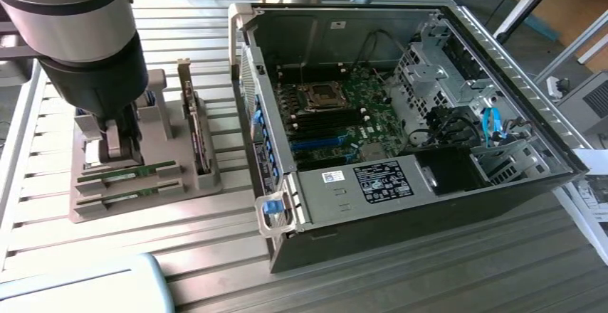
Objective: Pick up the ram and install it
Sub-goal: 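Pick up the ram and move it above insertion slot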
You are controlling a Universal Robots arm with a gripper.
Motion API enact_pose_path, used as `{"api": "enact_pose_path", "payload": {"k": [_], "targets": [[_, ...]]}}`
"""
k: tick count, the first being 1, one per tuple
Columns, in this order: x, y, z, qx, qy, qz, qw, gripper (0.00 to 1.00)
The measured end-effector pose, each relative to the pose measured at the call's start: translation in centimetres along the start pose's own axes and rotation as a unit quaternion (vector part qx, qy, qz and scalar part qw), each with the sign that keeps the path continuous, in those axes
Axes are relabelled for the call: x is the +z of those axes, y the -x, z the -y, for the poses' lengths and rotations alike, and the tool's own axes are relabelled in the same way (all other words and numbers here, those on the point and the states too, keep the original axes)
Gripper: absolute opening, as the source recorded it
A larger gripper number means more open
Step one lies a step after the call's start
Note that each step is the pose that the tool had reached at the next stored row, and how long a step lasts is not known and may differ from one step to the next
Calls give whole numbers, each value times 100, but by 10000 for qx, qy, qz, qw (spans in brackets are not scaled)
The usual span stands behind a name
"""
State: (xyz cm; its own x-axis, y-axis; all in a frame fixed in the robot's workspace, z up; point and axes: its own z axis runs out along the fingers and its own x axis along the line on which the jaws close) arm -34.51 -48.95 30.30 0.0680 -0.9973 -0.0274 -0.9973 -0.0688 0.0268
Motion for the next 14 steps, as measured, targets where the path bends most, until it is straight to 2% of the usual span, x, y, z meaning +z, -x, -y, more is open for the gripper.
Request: {"api": "enact_pose_path", "payload": {"k": [8,14], "targets": [[115,2,-80,-27,0,-1,10000,42],[205,-5,-99,-54,2,-2,10000,42]]}}
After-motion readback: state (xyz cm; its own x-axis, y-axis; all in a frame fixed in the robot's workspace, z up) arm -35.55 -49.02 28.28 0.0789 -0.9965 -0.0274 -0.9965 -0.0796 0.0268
